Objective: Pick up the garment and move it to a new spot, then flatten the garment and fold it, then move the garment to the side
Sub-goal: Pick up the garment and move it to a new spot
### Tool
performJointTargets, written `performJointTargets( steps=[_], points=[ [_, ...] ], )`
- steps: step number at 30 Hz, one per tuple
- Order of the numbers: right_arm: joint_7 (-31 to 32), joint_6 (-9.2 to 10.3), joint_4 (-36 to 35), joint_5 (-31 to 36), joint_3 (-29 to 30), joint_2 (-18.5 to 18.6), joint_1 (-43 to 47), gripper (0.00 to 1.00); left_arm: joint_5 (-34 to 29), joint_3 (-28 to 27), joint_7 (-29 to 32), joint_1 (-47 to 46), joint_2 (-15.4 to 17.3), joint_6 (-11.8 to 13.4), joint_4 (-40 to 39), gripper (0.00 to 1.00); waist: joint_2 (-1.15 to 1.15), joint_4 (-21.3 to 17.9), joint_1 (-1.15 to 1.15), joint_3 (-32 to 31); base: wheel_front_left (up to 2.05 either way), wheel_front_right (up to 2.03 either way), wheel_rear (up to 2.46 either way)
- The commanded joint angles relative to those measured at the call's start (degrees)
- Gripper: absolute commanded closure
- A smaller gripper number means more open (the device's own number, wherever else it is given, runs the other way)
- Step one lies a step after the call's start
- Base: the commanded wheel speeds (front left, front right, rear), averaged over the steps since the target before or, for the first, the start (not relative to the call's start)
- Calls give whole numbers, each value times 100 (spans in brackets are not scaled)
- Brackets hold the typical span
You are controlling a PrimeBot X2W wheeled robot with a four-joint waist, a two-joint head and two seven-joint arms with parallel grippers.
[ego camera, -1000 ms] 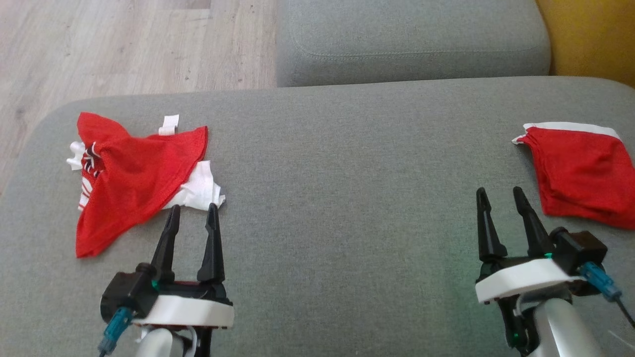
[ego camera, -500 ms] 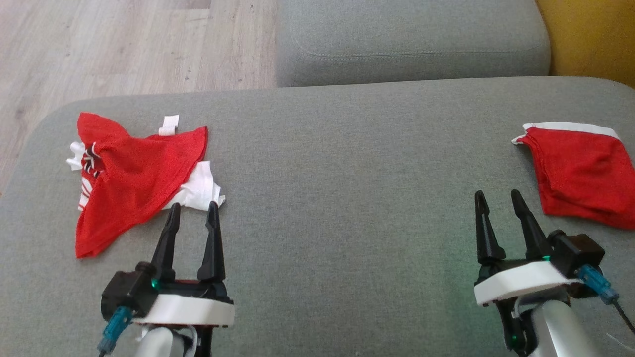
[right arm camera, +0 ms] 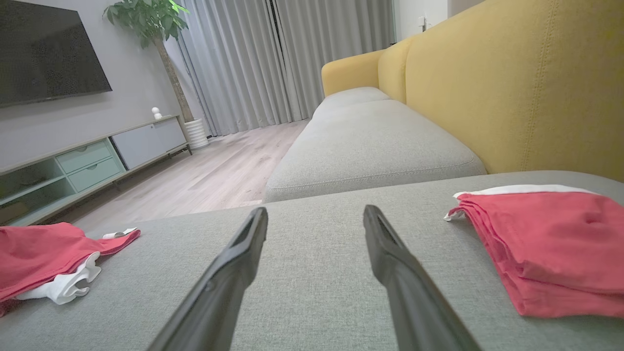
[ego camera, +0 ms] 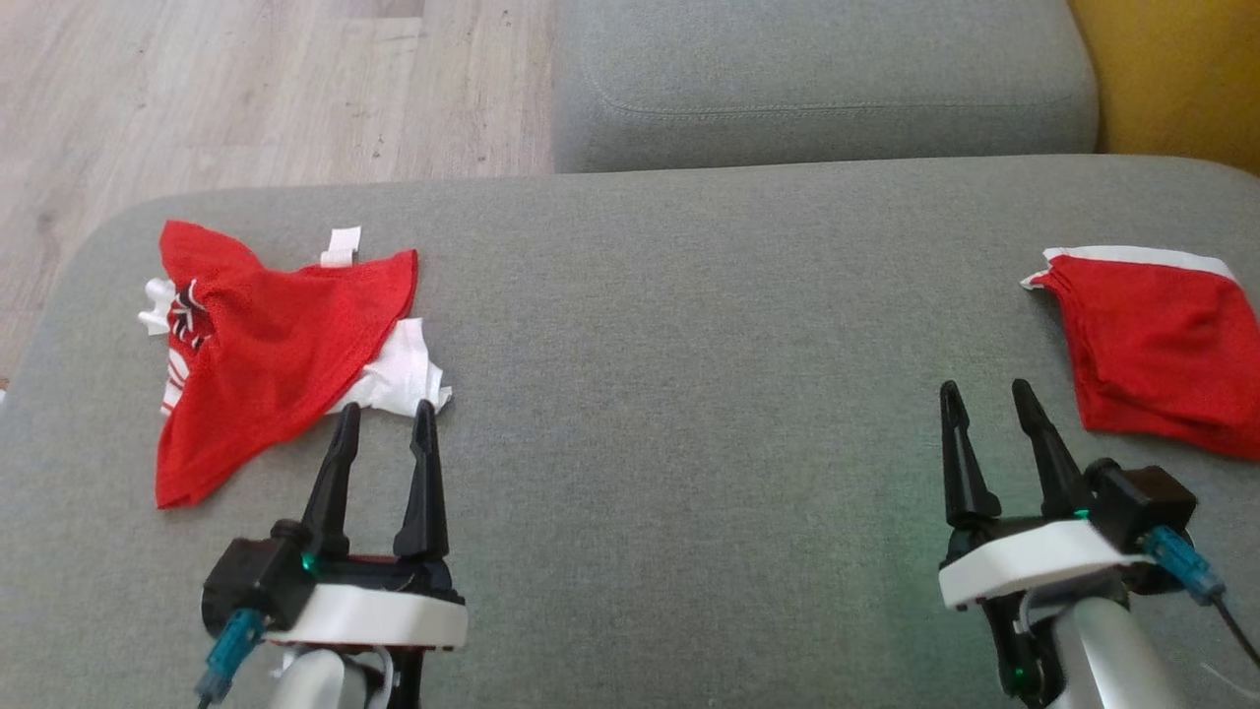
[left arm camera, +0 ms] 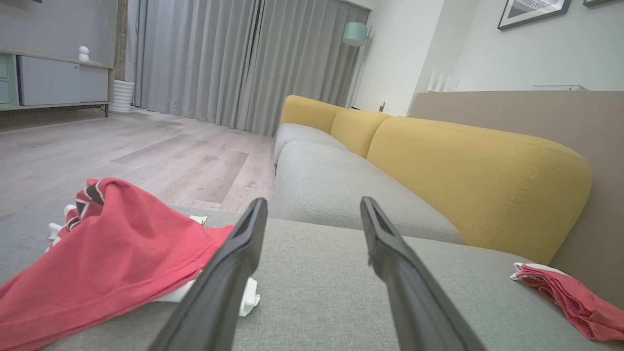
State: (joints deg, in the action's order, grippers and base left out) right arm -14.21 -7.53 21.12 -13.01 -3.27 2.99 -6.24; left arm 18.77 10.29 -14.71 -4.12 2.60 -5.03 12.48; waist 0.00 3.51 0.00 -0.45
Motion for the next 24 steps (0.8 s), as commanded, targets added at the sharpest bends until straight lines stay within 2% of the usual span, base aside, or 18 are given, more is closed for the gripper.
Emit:
performJointTargets(
  steps=[1,7,24],
  points=[
    [-75,4,-152,4,-163,-11,-198,0,13,-163,-29,-232,28,35,-194,0,0,16,0,-1,0,0,0],
    [-76,4,-164,-66,-367,-11,-150,0,-70,-235,-29,-241,28,58,-211,0,0,267,0,-31,0,0,0],
    [-78,4,-141,-461,-1122,-11,69,0,-278,-504,-29,-70,28,100,-156,0,0,1431,0,-228,0,0,0]
  ],
)
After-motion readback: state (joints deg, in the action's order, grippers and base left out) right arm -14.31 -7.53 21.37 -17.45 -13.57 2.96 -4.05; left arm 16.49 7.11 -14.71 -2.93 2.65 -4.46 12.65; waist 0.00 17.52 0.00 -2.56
